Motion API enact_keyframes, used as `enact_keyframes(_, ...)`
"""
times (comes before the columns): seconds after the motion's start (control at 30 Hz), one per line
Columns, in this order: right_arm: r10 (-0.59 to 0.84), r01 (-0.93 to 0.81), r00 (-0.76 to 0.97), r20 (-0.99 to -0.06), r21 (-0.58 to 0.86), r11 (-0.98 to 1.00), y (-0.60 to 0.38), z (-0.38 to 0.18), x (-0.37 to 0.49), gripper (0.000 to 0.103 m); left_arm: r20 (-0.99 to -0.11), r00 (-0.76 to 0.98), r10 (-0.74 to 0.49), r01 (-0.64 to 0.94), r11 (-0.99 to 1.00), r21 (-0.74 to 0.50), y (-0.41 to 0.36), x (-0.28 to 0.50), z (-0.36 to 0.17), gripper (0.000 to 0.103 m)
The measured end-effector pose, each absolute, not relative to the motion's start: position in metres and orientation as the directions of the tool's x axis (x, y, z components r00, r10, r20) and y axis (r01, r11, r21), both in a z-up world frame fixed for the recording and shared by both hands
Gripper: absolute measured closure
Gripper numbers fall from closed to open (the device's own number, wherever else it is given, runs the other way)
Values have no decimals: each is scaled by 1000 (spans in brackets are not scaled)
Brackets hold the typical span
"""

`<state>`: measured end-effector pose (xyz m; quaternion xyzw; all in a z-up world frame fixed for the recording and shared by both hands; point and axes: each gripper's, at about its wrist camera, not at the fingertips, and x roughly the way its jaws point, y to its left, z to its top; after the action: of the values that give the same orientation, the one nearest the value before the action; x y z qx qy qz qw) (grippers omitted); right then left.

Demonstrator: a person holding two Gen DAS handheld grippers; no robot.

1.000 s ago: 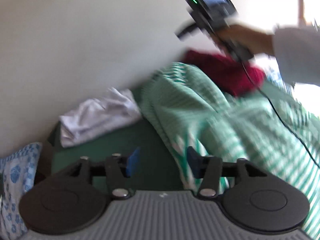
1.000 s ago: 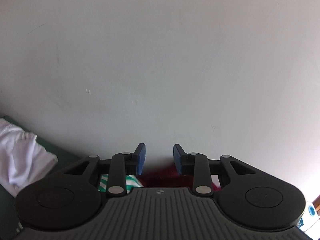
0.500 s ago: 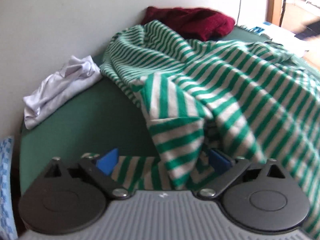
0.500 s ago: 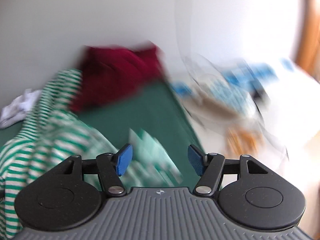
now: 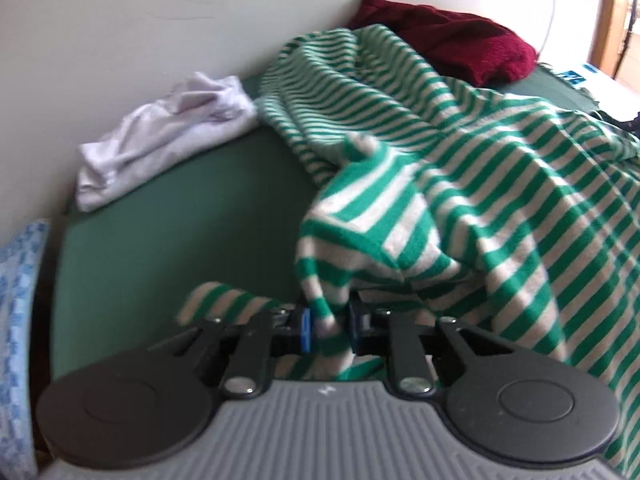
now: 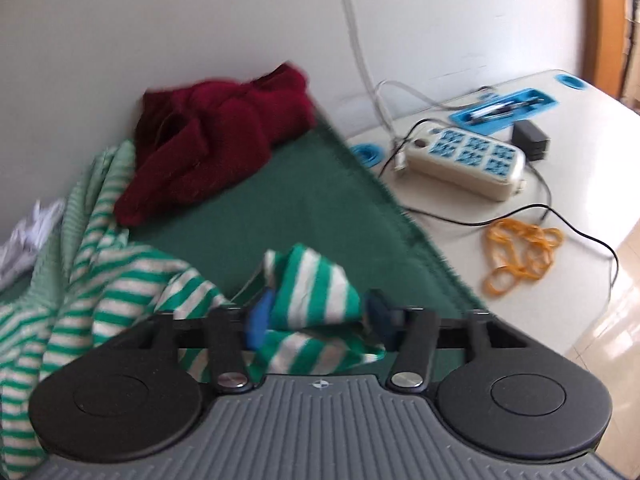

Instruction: Fold clothes

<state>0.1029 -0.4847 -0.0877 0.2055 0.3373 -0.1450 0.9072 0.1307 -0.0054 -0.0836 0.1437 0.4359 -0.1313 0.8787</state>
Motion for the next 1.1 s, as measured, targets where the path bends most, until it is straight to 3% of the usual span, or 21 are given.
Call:
enact_keyframes(0.03, -128, 400, 731, -670, 270, 876, -485, -87, 105, 84, -805, 587, -89, 340, 929, 145, -1, 131, -81, 80)
enact_keyframes(0.13, -137, 397, 732, -667, 255, 882, -484, -85, 113, 92, -796, 602, -64, 294, 945, 146, 17, 126, -71, 60)
enact_keyframes(0.27, -288, 529, 739, -609, 260, 808, -518, -73, 105, 93, -736, 676, -23, 226, 958, 178, 46, 106, -56, 30)
enact_keyframes(0.37, -469, 683, 653, -595, 194, 704, -547, -72, 96, 92, -729, 684, 34, 177, 961, 211, 67, 103, -59, 29)
enact_keyframes(0.4, -465, 697, 641, -611, 208, 687, -552, -75, 92, 87, -744, 667, 39, 163, 967, 197, 73, 107, -65, 29)
enact_keyframes(0.47, -446, 718, 621, -645, 239, 653, -562, -81, 85, 67, -763, 644, 51, 145, 972, 187, 80, 113, -76, 27)
enact_keyframes(0.53, -408, 712, 613, -677, 249, 656, -561, -86, 76, 67, -772, 632, 66, 133, 972, 192, 83, 118, -88, 25)
enact_keyframes(0.57, -378, 692, 615, -692, 244, 679, -555, -87, 70, 67, -775, 627, 74, 128, 972, 196, 83, 120, -94, 18)
enact_keyframes(0.63, -318, 651, 614, -722, 235, 722, -543, -90, 60, 66, -767, 635, 91, 128, 967, 221, 79, 122, -104, 12)
enact_keyframes(0.7, -259, 608, 642, -722, 273, 746, -521, -90, 49, 64, -755, 651, 78, 137, 966, 218, 75, 123, -107, 12)
enact_keyframes(0.8, -157, 554, 669, -727, 347, 757, -494, -93, 39, 63, -740, 670, 59, 150, 966, 213, 67, 125, -110, 21)
enact_keyframes(0.87, -106, 530, 672, -733, 377, 760, -479, -98, 42, 63, -744, 668, 22, 159, 972, 171, 63, 127, -108, 46)
enact_keyframes(0.9, -81, 519, 673, -735, 391, 760, -471, -101, 43, 63, -747, 664, 1, 162, 976, 146, 61, 128, -107, 53)
enact_keyframes(0.97, -105, 521, 676, -729, 372, 768, -461, -101, 51, 62, -752, 659, -26, 174, 978, 118, 55, 126, -107, 81)
enact_keyframes(1.03, -132, 524, 680, -722, 351, 776, -451, -101, 59, 61, -750, 662, -12, 185, 971, 148, 46, 121, -107, 96)
enact_keyframes(1.1, -130, 512, 673, -728, 331, 792, -446, -102, 69, 74, -746, 665, 20, 188, 963, 193, 38, 113, -107, 101)
